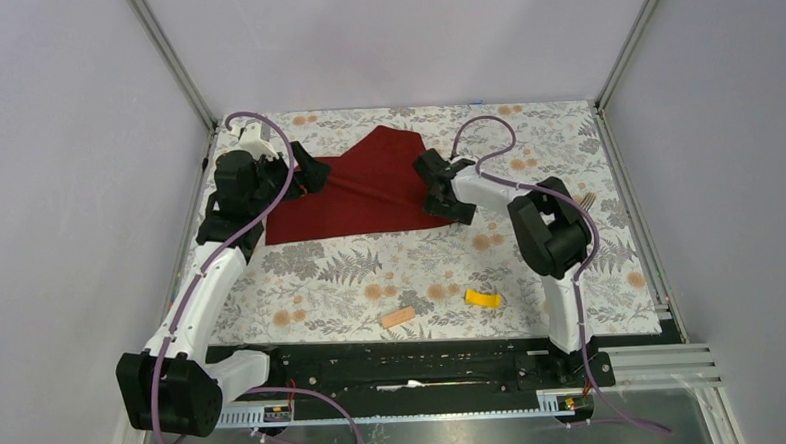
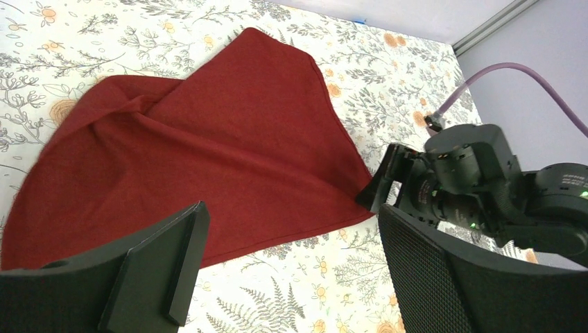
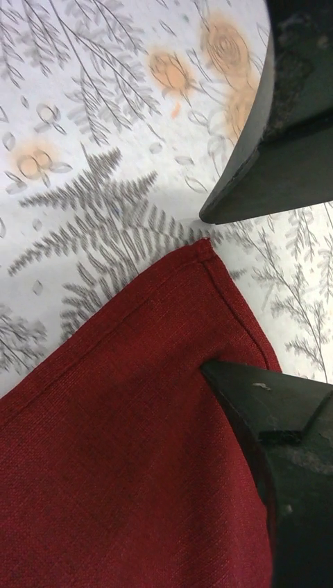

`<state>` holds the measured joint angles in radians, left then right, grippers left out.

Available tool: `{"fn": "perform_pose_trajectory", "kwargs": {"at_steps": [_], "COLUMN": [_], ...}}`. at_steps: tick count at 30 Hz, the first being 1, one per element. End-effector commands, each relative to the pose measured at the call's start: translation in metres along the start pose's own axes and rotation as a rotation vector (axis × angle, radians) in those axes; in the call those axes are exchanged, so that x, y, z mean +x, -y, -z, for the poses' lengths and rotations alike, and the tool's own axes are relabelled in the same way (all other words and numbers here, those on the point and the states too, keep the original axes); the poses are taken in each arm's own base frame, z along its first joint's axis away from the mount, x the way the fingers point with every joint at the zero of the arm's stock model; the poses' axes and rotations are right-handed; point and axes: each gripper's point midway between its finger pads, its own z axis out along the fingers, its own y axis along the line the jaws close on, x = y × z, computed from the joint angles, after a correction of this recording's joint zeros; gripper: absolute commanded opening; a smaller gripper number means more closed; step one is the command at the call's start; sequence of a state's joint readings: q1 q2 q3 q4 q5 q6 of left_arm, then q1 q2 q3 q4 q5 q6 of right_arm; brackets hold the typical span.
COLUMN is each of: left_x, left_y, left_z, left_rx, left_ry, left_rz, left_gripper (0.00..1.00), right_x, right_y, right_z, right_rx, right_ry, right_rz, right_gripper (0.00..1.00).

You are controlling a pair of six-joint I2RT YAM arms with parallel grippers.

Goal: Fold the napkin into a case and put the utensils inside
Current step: Pick up the crumpled napkin from the center of the board.

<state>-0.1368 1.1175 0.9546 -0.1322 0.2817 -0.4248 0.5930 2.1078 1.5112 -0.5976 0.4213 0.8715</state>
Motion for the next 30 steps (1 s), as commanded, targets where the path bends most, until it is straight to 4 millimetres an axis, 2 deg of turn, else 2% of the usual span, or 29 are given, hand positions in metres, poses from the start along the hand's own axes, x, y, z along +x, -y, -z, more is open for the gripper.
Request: {"fn": "perform_pose_trajectory", "kwargs": {"at_steps": [1,7,11,13,16,19,21,24,26,28,30], "left_x": [-0.009,-0.008,-0.009,-0.008,-0.003,0.009,0.024,0.067,0.104,0.137,0.151], "left_y": [-0.005,-0.015,-0.019,-0.020,-0.019,-0.017,-0.022,-0.045,-0.066,-0.084,-0.099], "left_z": [-0.004,-0.005,-0.005,-0.006,-0.009,-0.017,-0.027,-0.030,-0.012,0.015,0.043], "left_rx": [-0.021,-0.071,-0.093,-0.096,-0.085,-0.059,-0.100,-0.318,-0.496,-0.618,-0.716], "left_ry": [0.037,0.030,0.028,0.023,0.006,-0.042,-0.100,-0.301,-0.409,-0.435,-0.349], "left_rz": [-0.036,-0.054,-0.063,-0.063,-0.049,-0.012,0.017,0.070,0.152,0.241,0.333], "left_gripper": [0.98,0.98,0.98,0.98,0.98,0.99,0.99,0.99,0.99,0.99,0.99], "right_x": [0.030,0.048,0.046,0.040,0.029,0.024,0.023,0.018,0.014,0.013,0.014], "right_y": [0.048,0.048,0.043,0.042,0.041,0.038,0.035,0.033,0.033,0.032,0.028], "right_z": [-0.036,-0.052,-0.053,-0.046,-0.027,-0.002,0.012,0.029,0.037,0.041,0.045], "right_rx": [0.092,0.094,0.063,0.053,0.020,-0.060,-0.133,-0.212,-0.234,-0.248,-0.270], "right_ry": [-0.152,-0.241,-0.238,-0.222,-0.191,-0.172,-0.140,-0.088,-0.072,-0.073,-0.086], "right_rz": [0.134,0.180,0.195,0.208,0.201,0.175,0.159,0.135,0.128,0.127,0.129], "right_gripper": [0.77,0.51,0.21,0.12,0.00,0.00,0.00,0.00,0.00,0.00,0.00]}}
